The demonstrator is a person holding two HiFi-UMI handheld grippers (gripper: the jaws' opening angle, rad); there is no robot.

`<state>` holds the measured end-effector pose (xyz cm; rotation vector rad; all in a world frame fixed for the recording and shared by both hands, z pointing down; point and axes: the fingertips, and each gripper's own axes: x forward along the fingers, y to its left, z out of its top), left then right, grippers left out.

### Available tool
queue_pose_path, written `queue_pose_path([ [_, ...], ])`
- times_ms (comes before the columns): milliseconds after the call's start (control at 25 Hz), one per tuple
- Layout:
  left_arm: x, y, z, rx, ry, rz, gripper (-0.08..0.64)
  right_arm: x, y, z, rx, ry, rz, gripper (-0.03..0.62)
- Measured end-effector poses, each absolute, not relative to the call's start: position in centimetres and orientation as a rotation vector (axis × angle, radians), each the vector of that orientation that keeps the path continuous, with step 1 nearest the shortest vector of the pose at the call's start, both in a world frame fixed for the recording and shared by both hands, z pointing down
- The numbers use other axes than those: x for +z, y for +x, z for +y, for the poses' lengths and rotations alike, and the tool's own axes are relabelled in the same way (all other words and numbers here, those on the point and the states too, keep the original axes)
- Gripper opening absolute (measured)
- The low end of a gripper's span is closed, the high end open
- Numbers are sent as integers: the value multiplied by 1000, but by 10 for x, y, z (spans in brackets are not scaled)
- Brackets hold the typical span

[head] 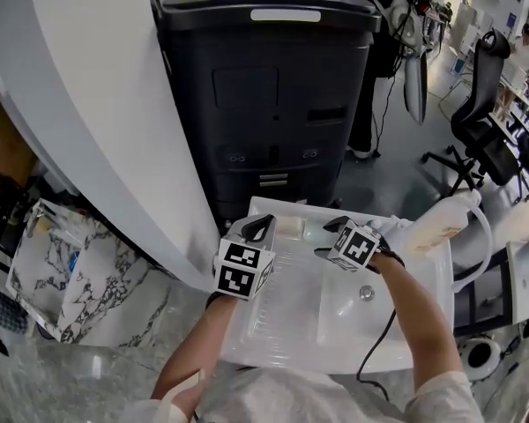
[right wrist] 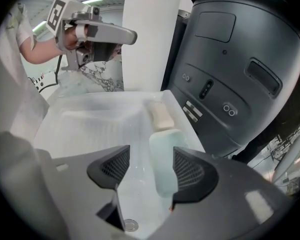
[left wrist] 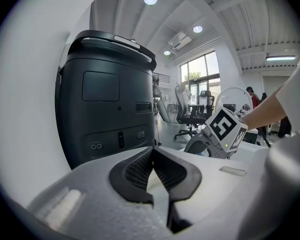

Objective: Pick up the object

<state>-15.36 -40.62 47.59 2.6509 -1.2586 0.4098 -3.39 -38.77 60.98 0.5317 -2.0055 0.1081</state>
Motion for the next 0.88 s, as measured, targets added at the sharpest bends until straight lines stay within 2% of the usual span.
queue_pose_path([
  [360, 479, -161, -408, 419, 2633, -1285, 6, 629, -35, -390, 107, 482, -1973, 249],
  [880, 485, -171, -409, 446, 2601, -1324, 6, 650, -31, -391, 116, 444, -1947, 173],
])
